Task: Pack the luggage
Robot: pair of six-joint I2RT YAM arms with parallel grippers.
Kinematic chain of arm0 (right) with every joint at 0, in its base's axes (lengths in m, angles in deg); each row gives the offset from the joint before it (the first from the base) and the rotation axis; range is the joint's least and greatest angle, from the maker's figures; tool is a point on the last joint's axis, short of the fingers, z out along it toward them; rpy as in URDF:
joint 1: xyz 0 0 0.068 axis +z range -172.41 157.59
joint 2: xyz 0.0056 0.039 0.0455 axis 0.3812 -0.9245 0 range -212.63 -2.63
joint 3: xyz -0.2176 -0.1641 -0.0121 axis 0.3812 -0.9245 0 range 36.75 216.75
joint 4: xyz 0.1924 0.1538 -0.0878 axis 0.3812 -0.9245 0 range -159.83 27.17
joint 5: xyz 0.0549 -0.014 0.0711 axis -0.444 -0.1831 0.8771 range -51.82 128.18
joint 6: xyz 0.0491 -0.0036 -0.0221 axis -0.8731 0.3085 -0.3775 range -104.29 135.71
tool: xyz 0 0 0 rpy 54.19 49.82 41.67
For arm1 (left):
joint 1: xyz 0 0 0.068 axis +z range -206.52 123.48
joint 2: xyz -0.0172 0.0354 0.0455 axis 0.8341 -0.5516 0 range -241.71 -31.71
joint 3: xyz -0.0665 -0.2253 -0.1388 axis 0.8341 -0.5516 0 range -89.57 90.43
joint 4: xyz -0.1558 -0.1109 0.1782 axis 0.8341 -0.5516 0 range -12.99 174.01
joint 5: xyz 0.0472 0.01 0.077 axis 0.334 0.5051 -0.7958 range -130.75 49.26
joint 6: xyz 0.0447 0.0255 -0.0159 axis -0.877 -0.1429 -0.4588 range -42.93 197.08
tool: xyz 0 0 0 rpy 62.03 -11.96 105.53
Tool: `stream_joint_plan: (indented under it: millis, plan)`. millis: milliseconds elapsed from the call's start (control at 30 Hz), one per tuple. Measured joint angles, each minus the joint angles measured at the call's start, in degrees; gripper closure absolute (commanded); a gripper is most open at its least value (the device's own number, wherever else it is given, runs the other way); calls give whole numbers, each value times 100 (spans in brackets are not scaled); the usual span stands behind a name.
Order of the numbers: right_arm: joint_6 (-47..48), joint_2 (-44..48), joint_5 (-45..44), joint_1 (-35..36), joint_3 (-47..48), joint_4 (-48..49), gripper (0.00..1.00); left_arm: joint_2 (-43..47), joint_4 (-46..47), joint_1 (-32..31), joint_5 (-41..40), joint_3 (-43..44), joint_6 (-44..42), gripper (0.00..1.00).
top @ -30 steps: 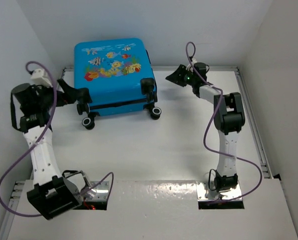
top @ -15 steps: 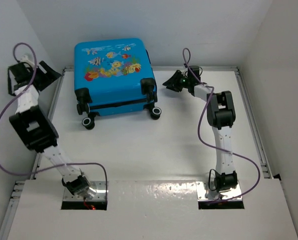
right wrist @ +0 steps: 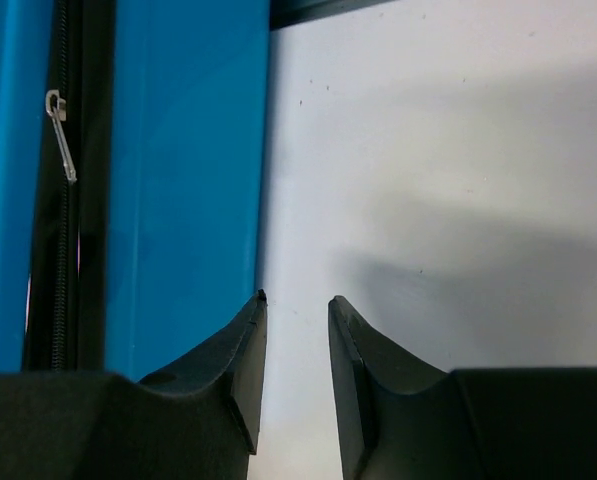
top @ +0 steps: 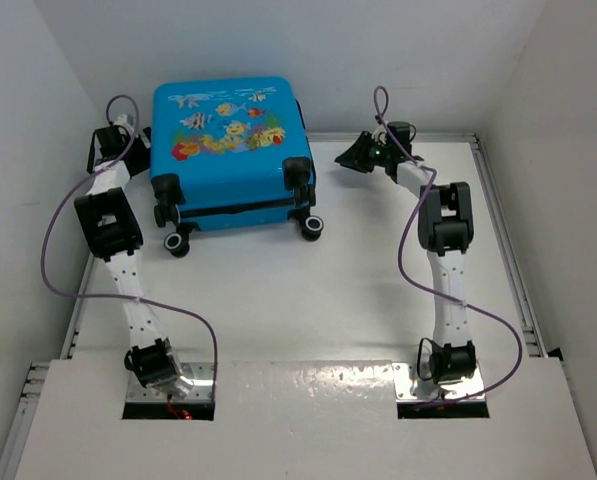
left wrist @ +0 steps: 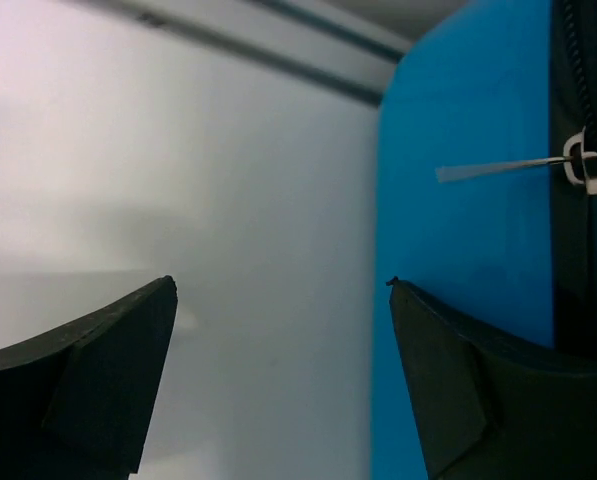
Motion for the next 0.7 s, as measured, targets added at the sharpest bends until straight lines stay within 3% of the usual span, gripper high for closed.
stream_joint_plan:
  millis: [300,400,433,567,700]
  plan:
    - [17,-76,439,-188,-114,-83,74,-638,728,-402,1034,603,-461,12]
    - [0,-55,767,-361,-417,81,82,-623,745,-719,1276,507,-841,11]
    - [-2,-2,876,-413,-662,168,87,-610,739,-826,1355,450,-940,9]
    - [186,664,1056,-651,-2249,330,95,-374,1008,-1296,1650,-61,-813,0]
    - [356,2041,846,-953,-4354,743,100,704,2006,-1480,1482,-2009,256,0]
